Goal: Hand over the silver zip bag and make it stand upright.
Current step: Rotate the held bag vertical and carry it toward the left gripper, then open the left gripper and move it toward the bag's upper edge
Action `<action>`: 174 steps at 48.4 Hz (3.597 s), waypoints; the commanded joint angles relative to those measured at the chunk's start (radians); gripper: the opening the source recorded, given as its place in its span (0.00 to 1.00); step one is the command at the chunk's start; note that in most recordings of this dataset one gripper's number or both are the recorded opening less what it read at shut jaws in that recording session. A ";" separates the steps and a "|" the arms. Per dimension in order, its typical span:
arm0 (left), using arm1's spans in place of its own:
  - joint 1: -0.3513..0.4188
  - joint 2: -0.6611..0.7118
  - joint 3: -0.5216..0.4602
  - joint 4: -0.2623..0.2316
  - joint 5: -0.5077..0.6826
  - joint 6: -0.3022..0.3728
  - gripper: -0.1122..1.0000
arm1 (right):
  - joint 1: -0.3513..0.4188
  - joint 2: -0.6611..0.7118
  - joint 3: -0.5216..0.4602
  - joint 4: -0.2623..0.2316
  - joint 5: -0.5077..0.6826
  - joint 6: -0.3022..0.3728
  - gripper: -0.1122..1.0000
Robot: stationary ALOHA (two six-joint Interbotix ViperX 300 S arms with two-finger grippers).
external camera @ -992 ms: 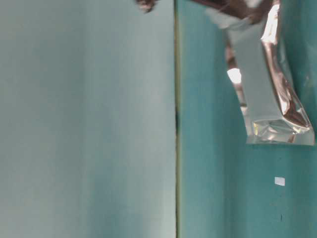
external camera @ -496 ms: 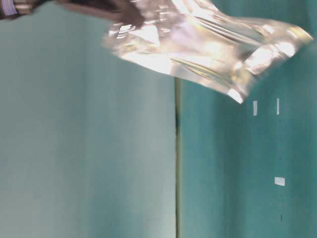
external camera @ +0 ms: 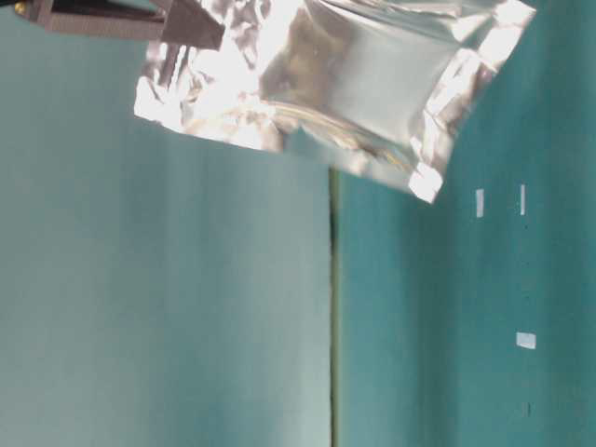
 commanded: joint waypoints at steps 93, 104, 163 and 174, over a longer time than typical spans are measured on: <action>0.020 0.095 0.028 0.005 0.002 -0.014 0.88 | 0.092 0.408 -0.511 -0.387 0.364 -0.428 0.11; 0.020 0.095 0.029 0.005 0.003 -0.015 0.88 | 0.097 0.413 -0.508 -0.387 0.359 -0.410 0.11; 0.003 0.241 0.051 0.005 -0.152 -0.017 0.93 | 0.123 0.428 -0.506 -0.383 0.344 -0.364 0.11; -0.020 0.374 0.014 0.005 -0.252 -0.017 0.94 | 0.126 0.428 -0.508 -0.382 0.347 -0.359 0.11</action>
